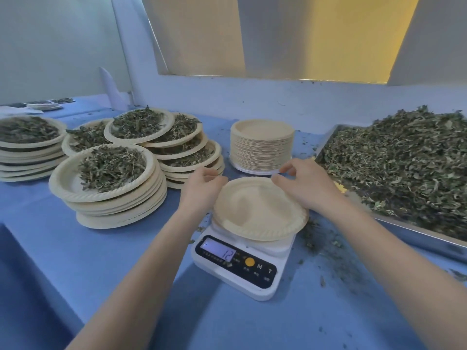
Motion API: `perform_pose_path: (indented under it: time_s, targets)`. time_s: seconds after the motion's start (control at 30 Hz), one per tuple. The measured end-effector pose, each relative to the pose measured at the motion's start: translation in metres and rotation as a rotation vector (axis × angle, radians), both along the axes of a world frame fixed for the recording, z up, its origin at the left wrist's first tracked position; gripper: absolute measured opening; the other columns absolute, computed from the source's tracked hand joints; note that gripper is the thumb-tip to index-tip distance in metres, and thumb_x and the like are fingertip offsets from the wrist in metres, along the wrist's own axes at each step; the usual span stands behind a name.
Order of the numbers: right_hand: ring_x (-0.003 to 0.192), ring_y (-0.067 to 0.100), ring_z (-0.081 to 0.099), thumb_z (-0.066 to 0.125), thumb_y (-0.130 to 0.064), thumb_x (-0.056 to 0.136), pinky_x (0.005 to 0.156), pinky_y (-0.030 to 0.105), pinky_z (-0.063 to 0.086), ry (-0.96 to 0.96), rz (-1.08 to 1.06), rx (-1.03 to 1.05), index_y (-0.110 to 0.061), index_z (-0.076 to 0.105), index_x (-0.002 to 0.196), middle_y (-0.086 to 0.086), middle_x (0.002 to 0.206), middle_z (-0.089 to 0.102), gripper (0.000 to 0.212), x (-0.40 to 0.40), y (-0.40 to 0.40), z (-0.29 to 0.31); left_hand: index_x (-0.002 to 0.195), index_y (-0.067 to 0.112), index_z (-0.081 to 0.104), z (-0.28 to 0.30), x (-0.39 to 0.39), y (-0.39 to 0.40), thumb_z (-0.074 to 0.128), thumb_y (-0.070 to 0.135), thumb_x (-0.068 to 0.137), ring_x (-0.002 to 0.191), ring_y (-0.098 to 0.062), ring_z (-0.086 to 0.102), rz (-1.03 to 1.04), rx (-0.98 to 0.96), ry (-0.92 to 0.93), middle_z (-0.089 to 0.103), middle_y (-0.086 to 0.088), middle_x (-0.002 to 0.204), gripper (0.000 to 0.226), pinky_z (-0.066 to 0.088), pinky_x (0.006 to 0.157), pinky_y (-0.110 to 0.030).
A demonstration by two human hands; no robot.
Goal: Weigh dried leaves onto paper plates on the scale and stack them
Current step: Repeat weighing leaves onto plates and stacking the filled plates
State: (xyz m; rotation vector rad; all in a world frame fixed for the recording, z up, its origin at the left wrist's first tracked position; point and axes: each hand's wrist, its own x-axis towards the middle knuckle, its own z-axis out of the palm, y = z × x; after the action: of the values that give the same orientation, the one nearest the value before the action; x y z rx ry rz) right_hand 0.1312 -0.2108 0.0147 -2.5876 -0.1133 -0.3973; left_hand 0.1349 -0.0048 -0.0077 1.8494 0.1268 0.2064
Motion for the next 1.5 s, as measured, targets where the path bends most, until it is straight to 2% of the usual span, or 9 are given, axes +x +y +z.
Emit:
perform_pose_path:
  time_s: [0.17, 0.47, 0.57, 0.73, 0.93, 1.03, 1.13, 1.37, 1.5]
  targets:
    - [0.105, 0.016, 0.054, 0.055, -0.047, 0.088, 0.088, 0.037, 0.043, -0.015, 0.065, 0.107, -0.031, 0.059, 0.095, -0.006, 0.104, 0.057, 0.018, 0.002, 0.009, 0.001, 0.101, 0.019, 0.067, -0.01, 0.001, 0.007, 0.065, 0.027, 0.084, 0.096, -0.017, 0.061, -0.036, -0.12, 0.019, 0.067, 0.001, 0.097, 0.019, 0.05, 0.09, -0.038]
    - [0.102, 0.012, 0.054, 0.055, -0.049, 0.087, 0.086, 0.035, 0.041, 0.023, 0.067, 0.117, -0.033, 0.063, 0.096, -0.008, 0.107, 0.062, 0.02, 0.002, 0.003, -0.004, 0.094, 0.017, 0.069, -0.02, -0.008, 0.017, 0.063, 0.022, 0.086, 0.066, -0.002, 0.067, -0.127, -0.279, 0.029, 0.069, 0.002, 0.095, 0.011, 0.048, 0.053, -0.013]
    - [0.111, 0.014, 0.052, 0.055, -0.05, 0.086, 0.1, 0.048, 0.036, 0.063, 0.057, 0.081, -0.035, 0.061, 0.096, -0.011, 0.105, 0.059, 0.019, 0.002, 0.005, -0.003, 0.097, 0.018, 0.069, -0.02, -0.008, 0.016, 0.064, 0.024, 0.085, 0.072, -0.005, 0.068, -0.136, -0.272, 0.036, 0.069, 0.0, 0.099, 0.014, 0.048, 0.053, -0.012]
    - [0.11, 0.014, 0.052, 0.055, -0.054, 0.085, 0.099, 0.044, 0.037, 0.096, 0.07, 0.085, -0.036, 0.06, 0.1, -0.007, 0.116, 0.061, 0.024, 0.0, 0.003, 0.002, 0.11, 0.022, 0.064, -0.021, -0.01, 0.016, 0.065, 0.03, 0.084, 0.093, -0.007, 0.063, -0.03, -0.076, -0.064, 0.066, 0.006, 0.106, 0.027, 0.047, 0.072, -0.021]
    - [0.1, 0.007, 0.048, 0.059, -0.057, 0.081, 0.076, 0.025, 0.034, 0.167, 0.159, 0.101, -0.033, 0.053, 0.122, -0.006, 0.123, 0.053, 0.049, -0.01, -0.008, 0.011, 0.109, 0.024, 0.062, 0.019, -0.001, -0.026, 0.063, 0.024, 0.084, 0.097, 0.006, 0.044, -0.14, 0.4, -0.429, 0.054, 0.023, 0.099, 0.025, 0.031, 0.082, -0.009]
    - [0.112, 0.004, 0.043, 0.066, -0.067, 0.068, 0.088, 0.025, 0.038, 0.353, 0.274, -0.003, -0.031, 0.035, 0.141, -0.011, 0.129, 0.044, 0.088, -0.022, -0.021, 0.02, 0.108, 0.026, 0.062, 0.02, 0.007, -0.042, 0.063, 0.024, 0.085, 0.1, -0.003, 0.049, -0.152, 0.357, -0.338, 0.057, 0.017, 0.105, 0.023, 0.034, 0.084, -0.019]
    - [0.141, 0.012, 0.011, 0.072, -0.072, 0.053, 0.116, 0.042, 0.019, 0.517, 0.395, -0.246, -0.037, 0.008, 0.148, -0.013, 0.149, 0.017, 0.12, -0.033, -0.029, 0.031, 0.107, 0.027, 0.062, 0.013, 0.009, -0.04, 0.062, 0.023, 0.085, 0.099, -0.003, 0.051, -0.124, 0.369, -0.31, 0.058, 0.018, 0.102, 0.022, 0.034, 0.083, -0.019]
    - [0.141, 0.014, -0.024, 0.071, -0.078, 0.047, 0.115, 0.042, -0.013, 0.479, 0.462, -0.59, -0.037, -0.014, 0.147, -0.005, 0.156, -0.02, 0.138, -0.044, 0.002, 0.016, 0.104, 0.029, 0.065, -0.001, 0.008, -0.005, 0.061, 0.024, 0.083, 0.085, 0.007, 0.052, 0.01, 0.193, -0.144, 0.06, 0.022, 0.091, 0.022, 0.038, 0.067, -0.019]
    - [0.14, 0.018, -0.028, 0.071, -0.078, 0.05, 0.113, 0.044, -0.019, 0.41, 0.434, -0.656, -0.033, -0.014, 0.148, 0.0, 0.156, -0.021, 0.137, -0.048, 0.01, 0.011, 0.105, 0.026, 0.065, -0.005, 0.011, -0.001, 0.06, 0.022, 0.082, 0.092, -0.009, 0.059, 0.036, 0.108, -0.074, 0.065, 0.01, 0.094, 0.023, 0.047, 0.075, -0.028]
